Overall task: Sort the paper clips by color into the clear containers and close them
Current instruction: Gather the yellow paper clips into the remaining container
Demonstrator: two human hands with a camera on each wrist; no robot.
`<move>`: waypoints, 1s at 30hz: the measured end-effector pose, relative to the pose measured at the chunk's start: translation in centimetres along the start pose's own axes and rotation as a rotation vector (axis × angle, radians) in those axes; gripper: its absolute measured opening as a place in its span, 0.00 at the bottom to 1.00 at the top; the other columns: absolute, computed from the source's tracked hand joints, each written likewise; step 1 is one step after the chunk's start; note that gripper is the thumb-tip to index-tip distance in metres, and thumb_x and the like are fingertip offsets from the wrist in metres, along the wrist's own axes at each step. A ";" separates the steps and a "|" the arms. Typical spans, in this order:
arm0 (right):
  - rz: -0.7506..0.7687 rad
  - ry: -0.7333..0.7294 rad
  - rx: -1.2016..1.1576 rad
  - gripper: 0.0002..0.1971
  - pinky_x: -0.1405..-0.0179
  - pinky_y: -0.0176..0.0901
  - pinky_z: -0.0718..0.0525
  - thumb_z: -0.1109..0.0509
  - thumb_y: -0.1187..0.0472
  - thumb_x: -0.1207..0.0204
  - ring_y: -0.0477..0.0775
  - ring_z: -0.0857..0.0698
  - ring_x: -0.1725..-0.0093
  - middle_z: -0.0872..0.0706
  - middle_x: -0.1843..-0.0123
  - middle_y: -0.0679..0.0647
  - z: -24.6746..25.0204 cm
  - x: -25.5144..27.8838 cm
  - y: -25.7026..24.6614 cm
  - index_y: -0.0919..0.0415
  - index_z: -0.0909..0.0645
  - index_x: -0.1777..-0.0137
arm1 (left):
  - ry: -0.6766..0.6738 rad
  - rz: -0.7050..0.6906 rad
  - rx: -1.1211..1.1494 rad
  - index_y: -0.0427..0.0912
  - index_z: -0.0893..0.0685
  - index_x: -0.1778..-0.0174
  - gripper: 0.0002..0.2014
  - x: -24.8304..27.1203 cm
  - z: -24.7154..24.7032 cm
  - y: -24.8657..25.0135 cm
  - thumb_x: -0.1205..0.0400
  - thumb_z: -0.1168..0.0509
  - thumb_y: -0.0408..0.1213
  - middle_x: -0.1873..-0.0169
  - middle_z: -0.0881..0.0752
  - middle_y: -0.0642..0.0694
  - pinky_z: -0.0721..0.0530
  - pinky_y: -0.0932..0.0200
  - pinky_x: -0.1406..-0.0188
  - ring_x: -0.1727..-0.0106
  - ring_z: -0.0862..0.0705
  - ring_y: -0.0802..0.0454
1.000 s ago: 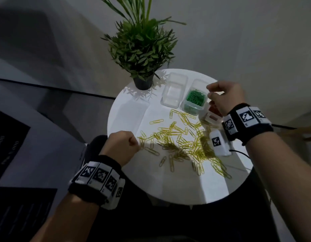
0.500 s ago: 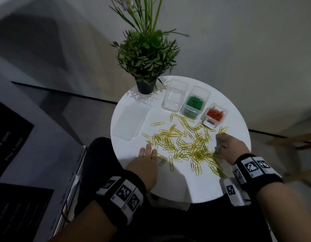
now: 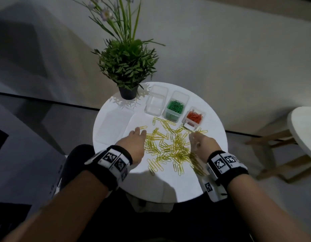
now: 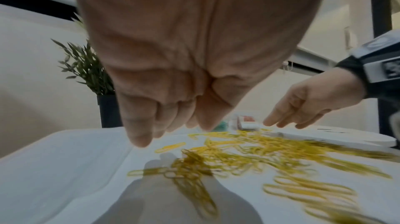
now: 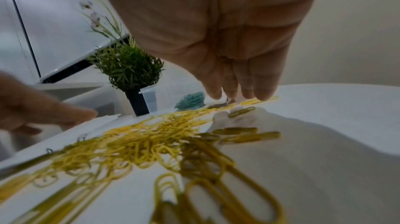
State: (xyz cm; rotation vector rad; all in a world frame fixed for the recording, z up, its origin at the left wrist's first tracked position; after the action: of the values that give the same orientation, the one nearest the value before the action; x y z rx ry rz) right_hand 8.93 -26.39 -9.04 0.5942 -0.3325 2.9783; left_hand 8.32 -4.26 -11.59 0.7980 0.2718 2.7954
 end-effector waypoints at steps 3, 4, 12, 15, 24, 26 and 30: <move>0.043 -0.050 0.049 0.17 0.46 0.45 0.22 0.41 0.69 0.21 0.59 0.19 0.44 0.21 0.31 0.60 -0.4 -1.4 -1.1 0.64 0.26 0.34 | -0.002 -0.011 -0.051 0.35 0.50 0.18 0.34 -3.3 1.6 0.9 0.20 0.45 0.26 0.19 0.49 0.35 0.31 0.42 0.25 0.19 0.42 0.39; 0.056 -0.046 0.047 0.17 0.45 0.45 0.22 0.39 0.69 0.22 0.59 0.19 0.43 0.22 0.31 0.60 -0.7 -1.9 -1.3 0.62 0.26 0.33 | -0.007 0.002 -0.059 0.34 0.50 0.18 0.33 -4.1 1.7 1.0 0.19 0.47 0.26 0.19 0.49 0.34 0.31 0.42 0.26 0.20 0.42 0.38; 0.144 -0.129 0.024 0.40 0.19 0.48 0.39 0.34 0.74 0.27 0.55 0.45 0.16 0.48 0.14 0.53 -3.8 -1.7 -1.5 0.52 0.44 0.16 | -0.043 0.010 -0.058 0.35 0.51 0.18 0.31 -5.0 -1.1 0.8 0.17 0.47 0.31 0.19 0.51 0.35 0.29 0.41 0.28 0.19 0.46 0.38; 0.227 -0.119 -0.018 0.41 0.20 0.42 0.42 0.33 0.75 0.30 0.51 0.42 0.17 0.45 0.14 0.50 -3.5 -1.1 -2.4 0.51 0.39 0.18 | -0.025 -0.061 -0.041 0.37 0.52 0.17 0.31 -4.8 -1.0 1.8 0.16 0.49 0.32 0.17 0.54 0.38 0.34 0.43 0.24 0.17 0.49 0.40; 0.196 -0.088 0.016 0.41 0.19 0.49 0.39 0.38 0.73 0.25 0.54 0.49 0.15 0.55 0.13 0.53 -3.5 -4.2 -4.6 0.55 0.51 0.15 | 0.023 -0.095 -0.087 0.43 0.55 0.15 0.34 -8.1 1.1 4.3 0.16 0.47 0.34 0.15 0.58 0.45 0.40 0.46 0.19 0.15 0.52 0.47; 0.236 -0.119 0.041 0.38 0.19 0.52 0.38 0.39 0.72 0.23 0.55 0.50 0.15 0.54 0.13 0.54 -4.0 -3.9 -5.0 0.55 0.50 0.15 | 0.018 -0.111 -0.096 0.43 0.54 0.15 0.33 -7.9 1.0 4.7 0.15 0.48 0.35 0.15 0.56 0.45 0.41 0.48 0.19 0.15 0.52 0.47; 0.342 -0.178 0.028 0.35 0.19 0.46 0.41 0.37 0.70 0.22 0.55 0.45 0.16 0.48 0.14 0.53 -3.9 -1.7 -4.7 0.53 0.43 0.16 | -0.009 -0.197 -0.163 0.44 0.45 0.17 0.29 -5.7 0.5 5.4 0.16 0.47 0.34 0.16 0.48 0.44 0.38 0.49 0.23 0.18 0.41 0.44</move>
State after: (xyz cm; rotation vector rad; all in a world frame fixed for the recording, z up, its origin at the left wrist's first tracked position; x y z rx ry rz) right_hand 9.61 -20.96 -12.28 0.8921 -0.4474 3.2646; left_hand 12.41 -10.90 -12.72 0.7049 0.1122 2.5898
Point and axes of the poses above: each hand's wrist, its own x-axis away from the middle knuckle, its own z-axis out of the back of the hand, y = z × x, the point moved 8 cm from there along -x, towards the middle knuckle
